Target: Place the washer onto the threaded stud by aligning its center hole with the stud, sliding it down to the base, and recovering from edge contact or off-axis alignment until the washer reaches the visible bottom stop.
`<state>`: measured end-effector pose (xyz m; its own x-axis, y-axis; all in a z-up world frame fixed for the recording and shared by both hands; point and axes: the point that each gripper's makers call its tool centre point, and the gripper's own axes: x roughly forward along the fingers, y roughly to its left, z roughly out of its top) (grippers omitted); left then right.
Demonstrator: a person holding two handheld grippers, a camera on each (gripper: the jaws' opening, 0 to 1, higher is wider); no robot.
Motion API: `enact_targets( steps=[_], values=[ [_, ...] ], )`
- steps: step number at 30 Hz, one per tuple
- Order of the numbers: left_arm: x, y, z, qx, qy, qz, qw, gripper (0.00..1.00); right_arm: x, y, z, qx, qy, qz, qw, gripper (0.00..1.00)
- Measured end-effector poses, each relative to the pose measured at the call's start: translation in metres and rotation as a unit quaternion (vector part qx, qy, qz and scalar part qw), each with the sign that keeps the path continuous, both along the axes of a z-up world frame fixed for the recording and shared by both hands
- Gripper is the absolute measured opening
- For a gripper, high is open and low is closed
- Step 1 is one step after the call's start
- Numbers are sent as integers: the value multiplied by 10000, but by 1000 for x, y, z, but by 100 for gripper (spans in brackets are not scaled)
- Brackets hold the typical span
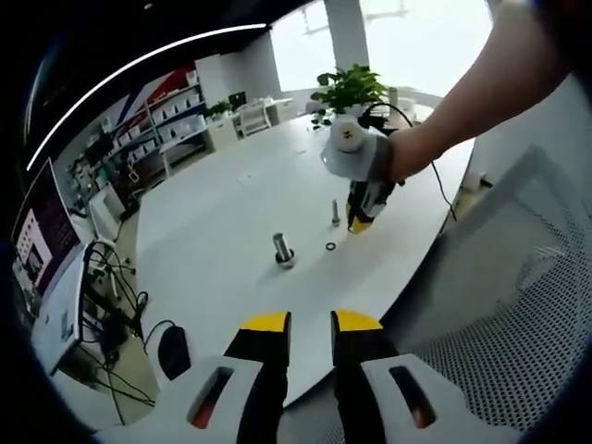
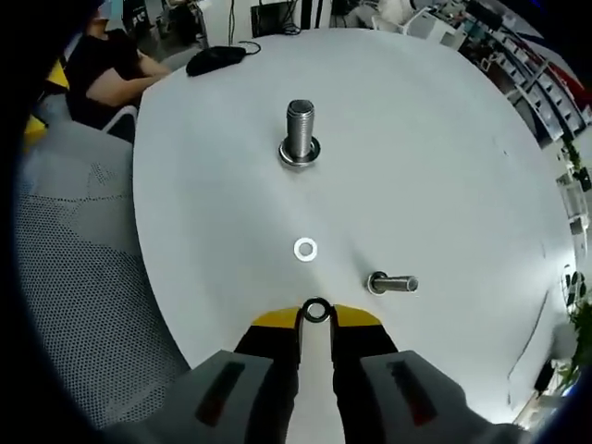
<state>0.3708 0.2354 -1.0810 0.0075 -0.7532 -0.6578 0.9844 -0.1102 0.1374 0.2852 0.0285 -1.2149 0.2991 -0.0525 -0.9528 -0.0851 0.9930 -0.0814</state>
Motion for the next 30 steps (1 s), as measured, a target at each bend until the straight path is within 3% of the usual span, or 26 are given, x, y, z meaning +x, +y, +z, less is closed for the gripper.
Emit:
enact_targets(
  steps=[12,15,20,24,28,30],
  values=[
    [-1,0,1,-33,58,4,10000,15,-1,-25,25,-161,-152,-317,9993,14],
    [-1,-1,2,-45,58,-1,10000,15,-3,-20,33,-217,-208,-402,9987,14],
    [0,0,3,-57,32,30,10000,15,3,-33,30,-303,-242,-304,9988,14],
    [0,0,2,-48,16,37,10000,15,5,-39,32,-295,-331,-504,9977,14],
    [-1,0,1,-9,7,-5,10000,15,2,-24,49,-392,-386,-444,9975,14],
    [-1,1,1,2,3,0,10000,15,5,-39,45,-477,-408,-387,9973,14]
  ],
)
